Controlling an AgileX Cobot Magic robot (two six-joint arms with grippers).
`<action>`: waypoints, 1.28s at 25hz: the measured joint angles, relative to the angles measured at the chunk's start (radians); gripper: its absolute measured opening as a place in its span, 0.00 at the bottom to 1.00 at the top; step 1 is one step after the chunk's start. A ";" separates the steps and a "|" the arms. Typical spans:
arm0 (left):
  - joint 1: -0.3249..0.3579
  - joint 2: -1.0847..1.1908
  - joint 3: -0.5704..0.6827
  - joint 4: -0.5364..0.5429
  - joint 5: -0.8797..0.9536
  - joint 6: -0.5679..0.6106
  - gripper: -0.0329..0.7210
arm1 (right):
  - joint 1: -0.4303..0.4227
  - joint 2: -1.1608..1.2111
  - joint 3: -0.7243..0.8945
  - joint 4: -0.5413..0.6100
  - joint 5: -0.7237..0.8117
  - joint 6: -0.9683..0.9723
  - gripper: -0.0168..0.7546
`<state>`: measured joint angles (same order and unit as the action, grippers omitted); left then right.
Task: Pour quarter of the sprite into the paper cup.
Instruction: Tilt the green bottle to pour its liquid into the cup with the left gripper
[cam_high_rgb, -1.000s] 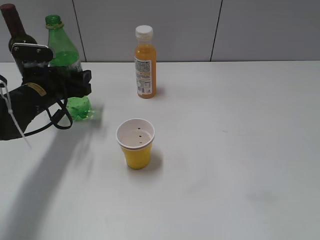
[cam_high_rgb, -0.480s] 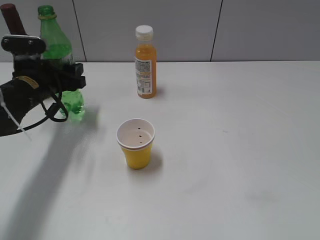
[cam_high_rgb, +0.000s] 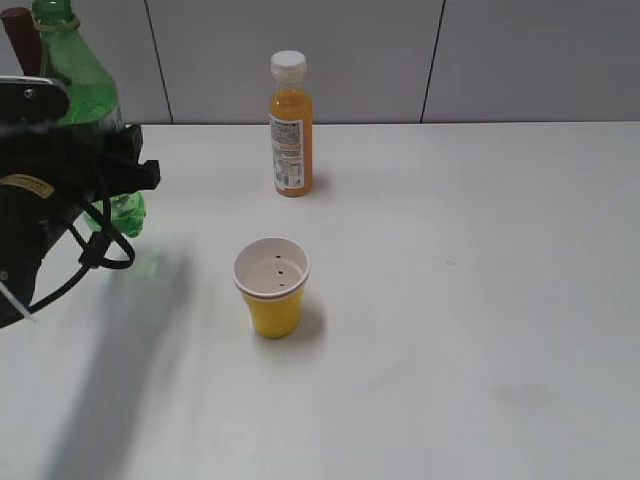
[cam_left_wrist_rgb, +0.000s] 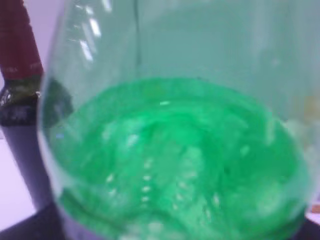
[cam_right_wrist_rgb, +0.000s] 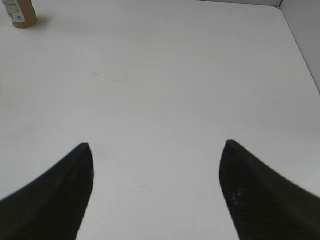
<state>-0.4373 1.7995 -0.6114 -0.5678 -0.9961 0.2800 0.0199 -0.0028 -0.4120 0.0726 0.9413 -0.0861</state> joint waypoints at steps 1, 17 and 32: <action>-0.019 -0.015 0.017 -0.025 -0.001 0.019 0.67 | 0.000 0.000 0.000 0.000 0.000 0.000 0.79; -0.343 -0.119 0.082 -0.512 -0.119 0.488 0.67 | 0.000 0.000 0.000 0.000 0.000 0.000 0.79; -0.395 -0.120 0.102 -0.569 -0.153 0.865 0.67 | 0.000 0.000 0.000 0.000 0.000 0.000 0.79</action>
<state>-0.8326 1.6797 -0.5091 -1.1372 -1.1490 1.1449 0.0199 -0.0028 -0.4120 0.0726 0.9413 -0.0861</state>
